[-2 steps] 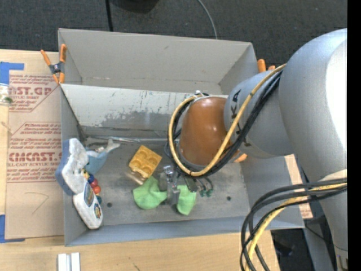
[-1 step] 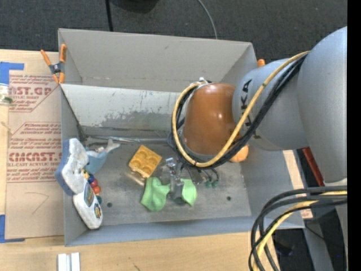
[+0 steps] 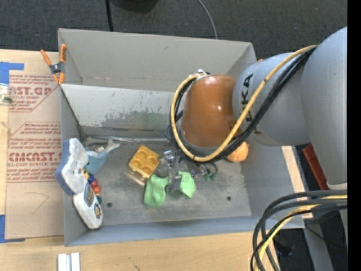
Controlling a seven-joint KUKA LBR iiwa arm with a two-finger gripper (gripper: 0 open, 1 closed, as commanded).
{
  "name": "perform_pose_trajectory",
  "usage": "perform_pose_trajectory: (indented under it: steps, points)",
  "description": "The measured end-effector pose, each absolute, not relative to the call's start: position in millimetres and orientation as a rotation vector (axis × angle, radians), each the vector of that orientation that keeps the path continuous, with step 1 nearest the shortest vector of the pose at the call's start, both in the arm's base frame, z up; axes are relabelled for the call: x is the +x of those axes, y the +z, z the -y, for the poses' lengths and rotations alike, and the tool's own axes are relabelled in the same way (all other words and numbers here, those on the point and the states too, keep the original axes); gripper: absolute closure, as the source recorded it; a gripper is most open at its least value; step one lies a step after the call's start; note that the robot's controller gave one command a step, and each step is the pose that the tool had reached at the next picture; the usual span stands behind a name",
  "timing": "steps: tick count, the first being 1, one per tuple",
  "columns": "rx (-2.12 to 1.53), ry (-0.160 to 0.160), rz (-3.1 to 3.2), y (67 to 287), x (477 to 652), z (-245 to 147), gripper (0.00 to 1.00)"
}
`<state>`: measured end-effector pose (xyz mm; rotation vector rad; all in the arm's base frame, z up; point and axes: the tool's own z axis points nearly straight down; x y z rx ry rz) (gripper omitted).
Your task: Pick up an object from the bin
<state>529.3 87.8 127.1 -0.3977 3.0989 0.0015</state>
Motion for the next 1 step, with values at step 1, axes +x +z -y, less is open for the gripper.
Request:
perform_pose_trajectory:
  steps: [1]
  points:
    - [-0.39, 0.001, -3.123, 148.4, 521.9, -92.1, 1.0]
